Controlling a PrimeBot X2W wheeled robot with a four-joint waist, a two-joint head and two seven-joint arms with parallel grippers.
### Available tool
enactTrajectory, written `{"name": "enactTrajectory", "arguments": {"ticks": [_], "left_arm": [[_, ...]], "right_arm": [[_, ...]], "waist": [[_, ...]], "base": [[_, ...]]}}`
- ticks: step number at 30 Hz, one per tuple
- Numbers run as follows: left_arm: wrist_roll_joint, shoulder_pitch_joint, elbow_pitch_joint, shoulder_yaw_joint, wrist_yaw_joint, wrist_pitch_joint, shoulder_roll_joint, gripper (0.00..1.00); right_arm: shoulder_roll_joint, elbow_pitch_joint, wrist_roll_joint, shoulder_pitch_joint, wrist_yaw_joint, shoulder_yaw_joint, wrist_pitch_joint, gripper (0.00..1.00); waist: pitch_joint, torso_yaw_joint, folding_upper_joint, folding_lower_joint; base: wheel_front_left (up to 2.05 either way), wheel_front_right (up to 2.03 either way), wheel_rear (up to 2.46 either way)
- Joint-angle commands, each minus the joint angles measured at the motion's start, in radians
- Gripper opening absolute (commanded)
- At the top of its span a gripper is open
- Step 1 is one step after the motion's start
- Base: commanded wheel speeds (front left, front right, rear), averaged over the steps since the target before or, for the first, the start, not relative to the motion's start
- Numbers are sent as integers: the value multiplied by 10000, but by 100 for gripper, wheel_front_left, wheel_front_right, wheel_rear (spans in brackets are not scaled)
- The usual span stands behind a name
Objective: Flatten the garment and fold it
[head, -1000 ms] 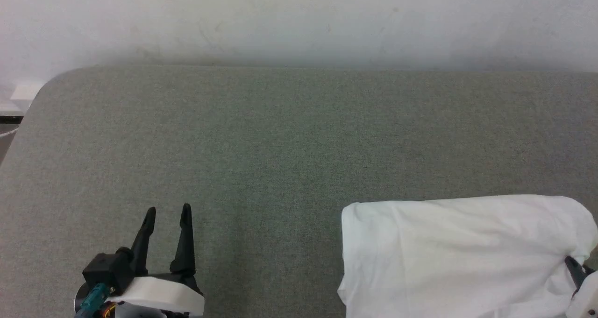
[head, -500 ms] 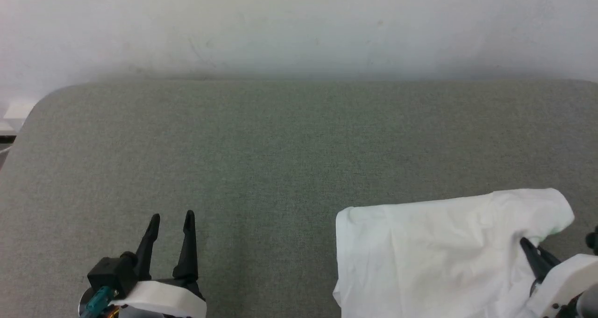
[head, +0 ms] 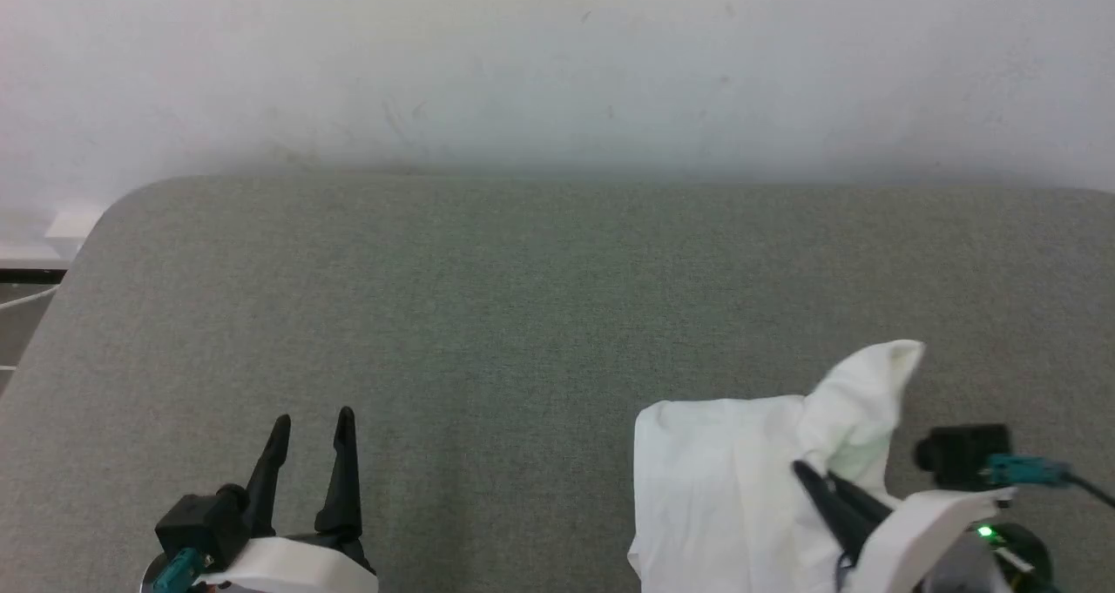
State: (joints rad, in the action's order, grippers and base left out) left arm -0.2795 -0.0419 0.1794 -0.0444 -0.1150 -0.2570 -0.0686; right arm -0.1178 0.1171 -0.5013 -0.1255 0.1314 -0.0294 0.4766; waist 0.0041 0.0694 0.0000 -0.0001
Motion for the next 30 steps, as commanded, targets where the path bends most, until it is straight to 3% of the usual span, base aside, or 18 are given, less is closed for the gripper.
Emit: {"name": "enactTrajectory", "arguments": {"ticks": [1,9,21,22,23,30], "left_arm": [[121,-120,23,-49,-78,-47,27,100],[123,-53,82,-29,-112,-47,66,100],[87,145,249,33,-136,-47,129,100],[84,153,268,44,-137,-47,135,100],[80,159,285,48,-138,-47,139,100],[82,111,370,-64,-141,-47,160,100]], "right_arm": [[137,18,146,8,-7,-320,57,0],[451,-978,1135,519,-7,-1781,-110,0],[661,-3060,2066,1066,-7,-2567,-684,0],[666,-3195,2166,1111,-7,-2672,-739,54],[668,-3300,2225,1149,-7,-2806,-800,100],[673,-2774,1459,1436,-7,-4185,-864,100]], "waist": [[-94,131,0,1],[-85,567,0,1],[193,946,0,1],[200,951,0,1],[199,949,0,1],[21,629,0,1]], "base": [[0,0,0],[0,0,0],[0,0,0],[0,0,0],[0,0,0],[0,0,0]]}}
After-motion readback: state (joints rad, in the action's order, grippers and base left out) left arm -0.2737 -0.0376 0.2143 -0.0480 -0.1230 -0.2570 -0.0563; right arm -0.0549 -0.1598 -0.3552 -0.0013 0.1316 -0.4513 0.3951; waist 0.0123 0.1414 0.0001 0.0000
